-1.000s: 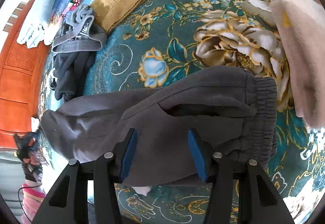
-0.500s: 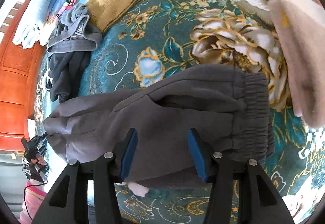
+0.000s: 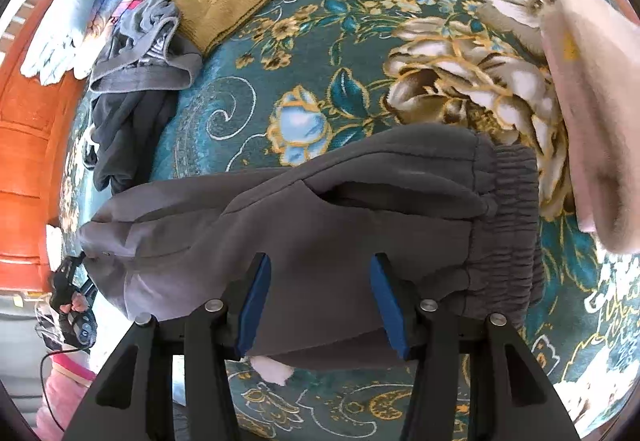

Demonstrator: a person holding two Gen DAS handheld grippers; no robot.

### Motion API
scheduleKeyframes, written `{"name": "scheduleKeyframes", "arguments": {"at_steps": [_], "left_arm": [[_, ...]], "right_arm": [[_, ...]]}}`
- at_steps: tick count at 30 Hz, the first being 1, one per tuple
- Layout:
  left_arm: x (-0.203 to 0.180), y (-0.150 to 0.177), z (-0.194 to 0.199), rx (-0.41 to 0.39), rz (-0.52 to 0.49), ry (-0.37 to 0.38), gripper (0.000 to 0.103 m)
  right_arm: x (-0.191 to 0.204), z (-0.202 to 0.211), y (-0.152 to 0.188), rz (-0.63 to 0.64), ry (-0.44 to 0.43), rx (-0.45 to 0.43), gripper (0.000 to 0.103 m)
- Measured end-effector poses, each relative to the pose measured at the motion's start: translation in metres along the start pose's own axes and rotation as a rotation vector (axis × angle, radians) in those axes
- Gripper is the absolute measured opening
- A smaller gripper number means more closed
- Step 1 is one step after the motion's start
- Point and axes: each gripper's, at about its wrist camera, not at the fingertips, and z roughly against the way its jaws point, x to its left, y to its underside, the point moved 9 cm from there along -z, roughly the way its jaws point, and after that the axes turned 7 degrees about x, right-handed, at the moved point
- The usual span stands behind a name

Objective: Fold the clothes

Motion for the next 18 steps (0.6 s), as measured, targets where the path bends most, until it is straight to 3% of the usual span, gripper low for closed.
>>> {"name": "scheduleKeyframes", "arguments": {"at_steps": [3, 8, 11, 15, 18], "left_arm": [[-0.006, 0.000, 0.014, -0.031, -0.028, -0.053, 0.015], [-0.014, -0.003, 0.067, -0.121, -0.017, -0.024, 0.015], [0.002, -0.005, 0.103, -0.173, 0.006, -0.052, 0.015], [0.034, 0.000, 0.117, -0.153, 0.036, -0.136, 0.015], [0.038, 0.008, 0.120, -0.157, 0.013, -0.176, 0.015]], "right_arm": [[-0.001, 0.006, 0.002, -0.002, -0.002, -0.012, 0.053], [-0.010, 0.022, 0.004, -0.015, -0.030, -0.043, 0.053], [-0.023, 0.034, 0.009, -0.016, -0.042, -0.064, 0.053], [-0.052, 0.033, 0.018, -0.087, -0.067, -0.066, 0.053], [-0.052, 0.028, 0.018, -0.124, -0.114, -0.078, 0.053]]}}
